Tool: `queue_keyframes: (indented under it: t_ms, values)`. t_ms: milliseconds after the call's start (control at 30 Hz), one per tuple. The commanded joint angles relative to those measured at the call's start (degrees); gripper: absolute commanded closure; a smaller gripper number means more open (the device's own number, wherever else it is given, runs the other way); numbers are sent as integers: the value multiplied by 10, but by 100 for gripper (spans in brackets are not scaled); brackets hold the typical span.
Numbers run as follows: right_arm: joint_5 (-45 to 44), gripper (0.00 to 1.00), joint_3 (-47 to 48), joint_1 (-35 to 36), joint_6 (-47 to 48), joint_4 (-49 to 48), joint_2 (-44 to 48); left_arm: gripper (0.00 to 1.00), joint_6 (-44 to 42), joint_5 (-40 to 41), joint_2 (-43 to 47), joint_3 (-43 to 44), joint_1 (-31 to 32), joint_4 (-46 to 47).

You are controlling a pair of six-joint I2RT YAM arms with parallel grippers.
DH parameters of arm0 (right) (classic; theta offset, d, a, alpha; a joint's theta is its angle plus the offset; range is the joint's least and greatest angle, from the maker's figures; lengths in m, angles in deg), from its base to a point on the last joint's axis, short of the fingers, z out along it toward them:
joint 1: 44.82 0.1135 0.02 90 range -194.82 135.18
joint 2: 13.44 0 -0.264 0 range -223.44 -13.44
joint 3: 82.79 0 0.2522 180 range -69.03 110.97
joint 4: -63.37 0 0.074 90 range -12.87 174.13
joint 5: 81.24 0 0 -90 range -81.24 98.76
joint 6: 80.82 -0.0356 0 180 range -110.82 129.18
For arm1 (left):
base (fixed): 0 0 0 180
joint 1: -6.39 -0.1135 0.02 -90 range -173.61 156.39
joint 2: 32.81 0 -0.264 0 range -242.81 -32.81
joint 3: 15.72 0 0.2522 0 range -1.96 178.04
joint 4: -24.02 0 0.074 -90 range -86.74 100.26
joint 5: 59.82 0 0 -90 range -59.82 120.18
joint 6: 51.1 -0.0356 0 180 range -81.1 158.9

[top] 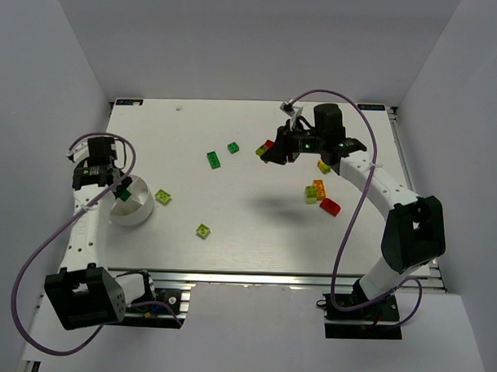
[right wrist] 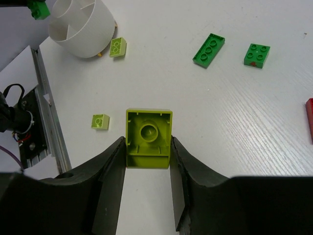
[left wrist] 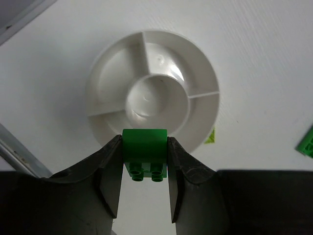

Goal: Sort the legos into containers by color

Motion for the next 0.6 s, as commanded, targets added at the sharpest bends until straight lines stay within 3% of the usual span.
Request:
queue_keyframes:
  t_ms: [0, 133, 367, 567]
  values:
    - [-7, 100, 15, -1, 17, -5, 2, 100, -38, -34, 5, 18, -54, -4]
    - [-6, 100, 2, -1, 13, -8, 5, 100, -39, -40, 6, 26, -91, 9]
    - [0, 100, -11, -1, 0, -20, 5, 100, 61, 113, 2, 37, -115, -4]
    - [4, 100, -22, -1, -20, -39, 9, 100, 127, 144, -20, 37, -123, 2]
